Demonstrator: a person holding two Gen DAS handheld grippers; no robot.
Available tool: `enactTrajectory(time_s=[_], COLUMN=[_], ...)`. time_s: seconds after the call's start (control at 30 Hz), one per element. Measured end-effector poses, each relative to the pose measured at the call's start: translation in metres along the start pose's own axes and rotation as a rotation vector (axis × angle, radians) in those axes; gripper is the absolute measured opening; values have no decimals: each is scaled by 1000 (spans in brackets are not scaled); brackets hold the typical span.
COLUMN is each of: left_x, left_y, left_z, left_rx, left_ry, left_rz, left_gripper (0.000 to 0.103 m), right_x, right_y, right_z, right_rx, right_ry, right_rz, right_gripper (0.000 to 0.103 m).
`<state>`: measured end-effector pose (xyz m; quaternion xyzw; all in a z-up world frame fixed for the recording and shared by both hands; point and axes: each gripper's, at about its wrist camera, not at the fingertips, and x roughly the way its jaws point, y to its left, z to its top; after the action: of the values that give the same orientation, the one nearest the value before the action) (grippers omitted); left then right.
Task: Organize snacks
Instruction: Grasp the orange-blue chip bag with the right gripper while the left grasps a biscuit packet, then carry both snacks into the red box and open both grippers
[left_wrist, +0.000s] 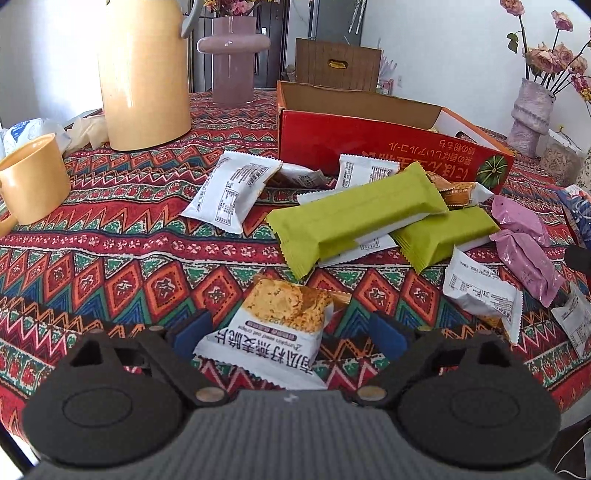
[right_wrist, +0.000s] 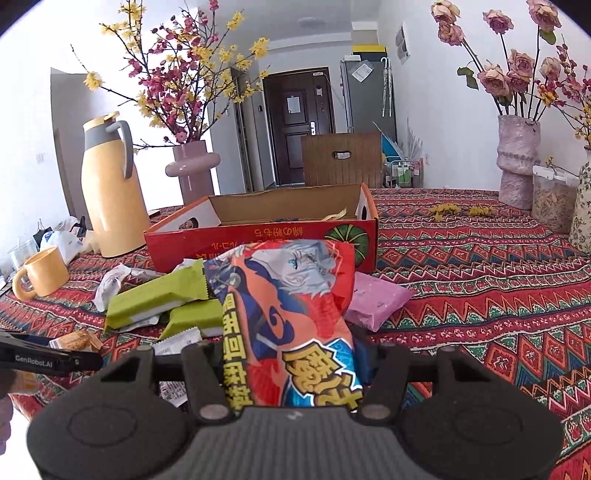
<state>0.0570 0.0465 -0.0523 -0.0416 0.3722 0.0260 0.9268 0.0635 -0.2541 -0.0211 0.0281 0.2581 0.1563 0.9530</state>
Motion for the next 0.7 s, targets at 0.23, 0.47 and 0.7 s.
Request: enactTrajectory(time_s=[0.23,0.47,0.7], left_x=[-9,-14,-25], left_y=[1,-3,-7], left_z=[0,-2,5], left_rx=[-10,-6,-3], left_ry=[-22,-42,-88], left_rz=[-16,-20,-25], left_gripper=[52,52,52], right_x=[0,-1,-3], right_y=[0,2,0], right_z=[-2,-3,0], right_rx=[13,11,8], right_ry=[8,7,-8], right_rz=[17,19,11], right_gripper=[58,58,58])
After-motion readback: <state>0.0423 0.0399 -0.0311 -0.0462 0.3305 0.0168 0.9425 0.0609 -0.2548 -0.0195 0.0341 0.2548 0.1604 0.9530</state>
